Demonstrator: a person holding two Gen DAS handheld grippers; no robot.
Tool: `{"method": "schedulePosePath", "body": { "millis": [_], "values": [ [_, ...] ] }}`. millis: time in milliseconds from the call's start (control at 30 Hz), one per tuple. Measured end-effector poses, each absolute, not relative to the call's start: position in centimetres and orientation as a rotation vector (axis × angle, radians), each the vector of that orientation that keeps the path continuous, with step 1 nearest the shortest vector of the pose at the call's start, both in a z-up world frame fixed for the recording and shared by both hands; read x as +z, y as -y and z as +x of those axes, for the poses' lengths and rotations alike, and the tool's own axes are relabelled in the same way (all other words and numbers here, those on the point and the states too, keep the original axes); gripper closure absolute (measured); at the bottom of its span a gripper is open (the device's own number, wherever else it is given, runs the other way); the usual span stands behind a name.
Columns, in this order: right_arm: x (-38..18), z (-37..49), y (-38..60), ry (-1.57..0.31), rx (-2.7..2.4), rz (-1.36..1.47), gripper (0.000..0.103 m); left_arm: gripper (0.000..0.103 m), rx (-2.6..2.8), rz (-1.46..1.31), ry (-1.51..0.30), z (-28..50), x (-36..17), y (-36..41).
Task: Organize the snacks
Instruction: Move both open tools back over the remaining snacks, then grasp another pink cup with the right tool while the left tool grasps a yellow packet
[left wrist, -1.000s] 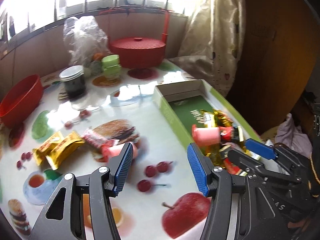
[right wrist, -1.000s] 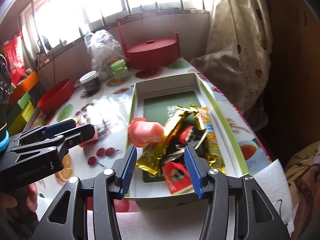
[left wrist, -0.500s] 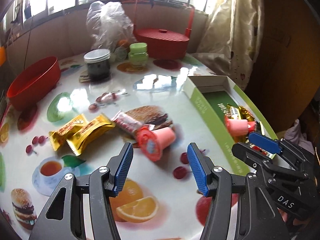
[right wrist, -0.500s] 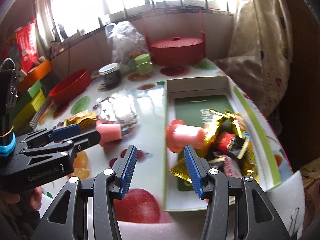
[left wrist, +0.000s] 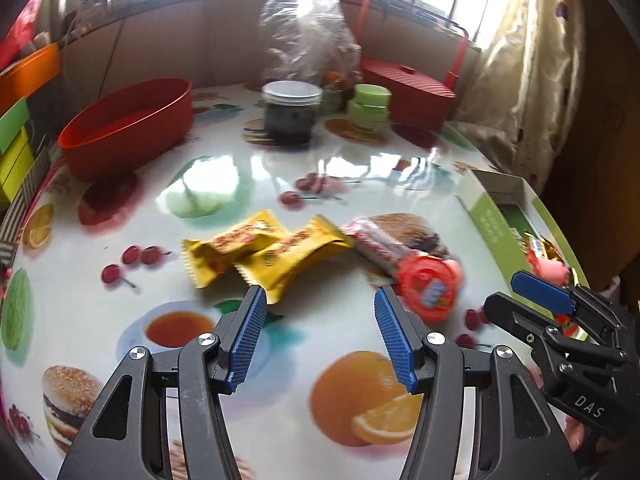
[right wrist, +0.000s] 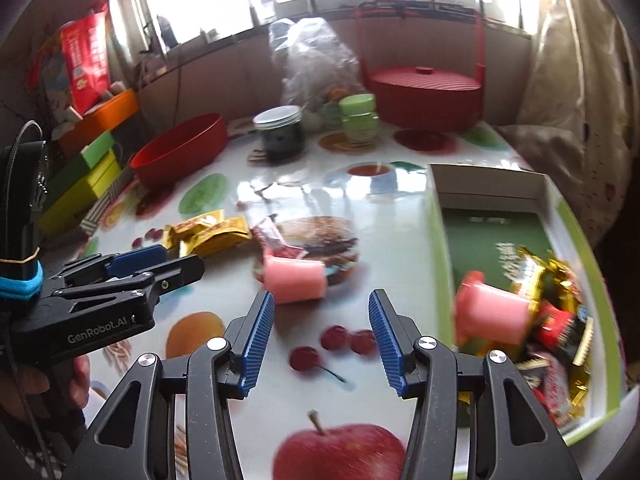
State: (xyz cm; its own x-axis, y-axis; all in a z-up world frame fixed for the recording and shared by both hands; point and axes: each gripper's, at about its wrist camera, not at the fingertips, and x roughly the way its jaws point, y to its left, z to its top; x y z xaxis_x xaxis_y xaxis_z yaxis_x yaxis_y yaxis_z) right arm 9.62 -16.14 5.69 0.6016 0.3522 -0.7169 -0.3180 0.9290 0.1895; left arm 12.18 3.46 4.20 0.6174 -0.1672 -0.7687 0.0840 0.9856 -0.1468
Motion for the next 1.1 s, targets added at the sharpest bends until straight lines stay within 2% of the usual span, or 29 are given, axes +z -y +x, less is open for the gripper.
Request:
{"method": "schedulePosePath", "body": {
  "millis": [133, 300, 867, 933, 1000, 1100],
  "values": [
    [5.0, 10.6, 14.9, -0.863, 0.403, 0.051, 0.053, 0.046, -0.127, -0.123, -0.902, 12.5, 3.7, -4.9],
    [4.5, 11.8, 13.6, -0.885, 0.421, 0.066, 0.044, 0.046, -0.123, -0.141, -0.908, 12.7, 3.2, -5.7],
    [2.2, 14.3, 13.0, -0.953, 0.394, 0.087, 0.043, 0.046, -0.203, -0.133, -0.914, 14.6, 2.5, -5.5],
    [2.3, 14.3, 13.0, -0.951, 0.388, 0.083, 0.045, 0.046, -0.204, -0.122, -0.909, 14.8, 2.5, -5.4],
    [2.3, 14.3, 13.1, -0.948, 0.383, 0.078, 0.055, 0.046, -0.223, -0.122, -0.917, 15.0, 2.4, -5.2],
    [2.3, 14.2, 13.2, -0.946, 0.388, 0.082, 0.061, 0.046, -0.249, -0.104, -0.918, 14.9, 2.3, -4.6]
  ]
}}
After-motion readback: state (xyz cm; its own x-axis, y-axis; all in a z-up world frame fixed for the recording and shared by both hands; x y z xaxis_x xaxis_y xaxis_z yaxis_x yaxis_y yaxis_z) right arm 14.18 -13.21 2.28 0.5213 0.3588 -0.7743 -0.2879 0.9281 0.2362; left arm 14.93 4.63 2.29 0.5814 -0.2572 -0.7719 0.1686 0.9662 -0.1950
